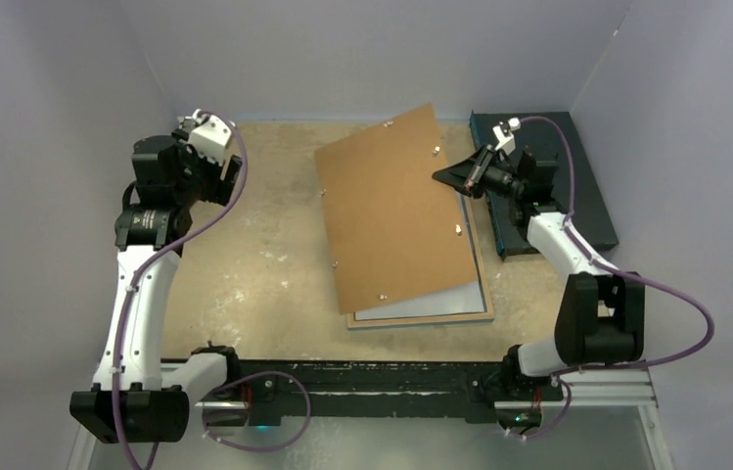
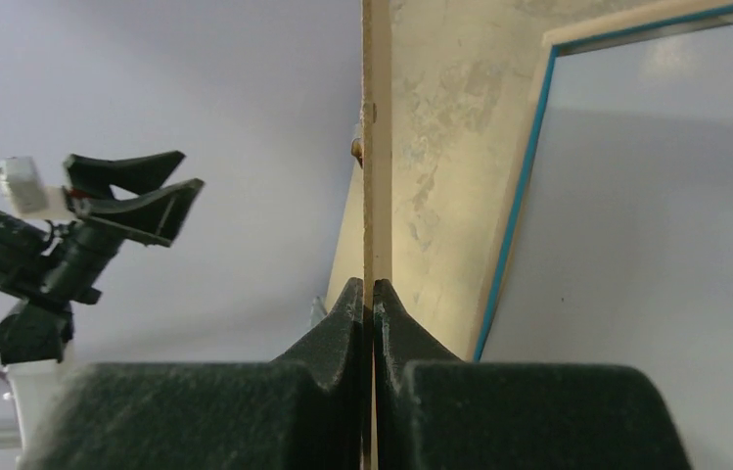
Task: Put the photo into the frame
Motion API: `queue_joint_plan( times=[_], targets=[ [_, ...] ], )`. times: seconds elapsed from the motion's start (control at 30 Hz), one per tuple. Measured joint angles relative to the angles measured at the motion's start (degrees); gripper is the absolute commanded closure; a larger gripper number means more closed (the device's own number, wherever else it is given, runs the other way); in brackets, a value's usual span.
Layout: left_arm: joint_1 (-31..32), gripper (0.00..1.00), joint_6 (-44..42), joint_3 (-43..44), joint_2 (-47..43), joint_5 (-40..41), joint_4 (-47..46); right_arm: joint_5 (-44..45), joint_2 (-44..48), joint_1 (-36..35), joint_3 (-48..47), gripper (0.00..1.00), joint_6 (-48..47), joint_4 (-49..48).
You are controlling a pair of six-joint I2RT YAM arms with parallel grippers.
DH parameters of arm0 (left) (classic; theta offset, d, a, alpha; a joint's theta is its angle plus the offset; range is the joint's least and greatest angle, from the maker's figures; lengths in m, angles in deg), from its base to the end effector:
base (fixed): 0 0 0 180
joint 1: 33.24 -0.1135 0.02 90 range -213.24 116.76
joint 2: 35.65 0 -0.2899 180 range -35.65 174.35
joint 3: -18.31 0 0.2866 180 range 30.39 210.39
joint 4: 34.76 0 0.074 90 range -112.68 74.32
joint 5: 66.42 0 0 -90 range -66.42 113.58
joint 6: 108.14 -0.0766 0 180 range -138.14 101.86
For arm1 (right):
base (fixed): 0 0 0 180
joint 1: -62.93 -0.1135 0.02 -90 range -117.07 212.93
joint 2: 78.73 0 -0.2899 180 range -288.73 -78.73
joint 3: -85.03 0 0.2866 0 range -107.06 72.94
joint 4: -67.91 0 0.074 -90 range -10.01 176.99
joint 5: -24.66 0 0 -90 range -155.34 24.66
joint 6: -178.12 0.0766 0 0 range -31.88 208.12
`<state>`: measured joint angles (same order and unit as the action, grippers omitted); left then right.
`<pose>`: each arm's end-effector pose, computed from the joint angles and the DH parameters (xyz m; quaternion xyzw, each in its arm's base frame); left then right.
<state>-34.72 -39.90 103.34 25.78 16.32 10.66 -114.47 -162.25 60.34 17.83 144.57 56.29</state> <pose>0.2834 -0.0024 0.4271 0.1804 0.8073 0.0613 0.5585 0.3830 0.0753 0.3108 0.0518 0.7240 0.5697 0.3855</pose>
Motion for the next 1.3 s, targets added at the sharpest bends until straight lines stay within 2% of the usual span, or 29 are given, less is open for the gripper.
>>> queue_joint_plan(
  times=[0.23, 0.47, 1.3],
  targets=[
    [0.0, 0.39, 0.9, -5.7, 1.9, -3.4, -1.5, -3.0, 3.0, 7.1, 0.7, 1.0, -0.7, 4.8],
    [0.0, 0.39, 3.0, -10.4, 4.6, -7.6, -3.7, -4.2, 2.1, 13.8, 2.1, 1.0, -4.1, 7.6],
    [0.0, 0.41, 3.3, -12.9, 6.2, -10.5, -7.2, -2.4, -4.4, 13.2, 4.6, 1.0, -10.5, 9.8]
  ],
)
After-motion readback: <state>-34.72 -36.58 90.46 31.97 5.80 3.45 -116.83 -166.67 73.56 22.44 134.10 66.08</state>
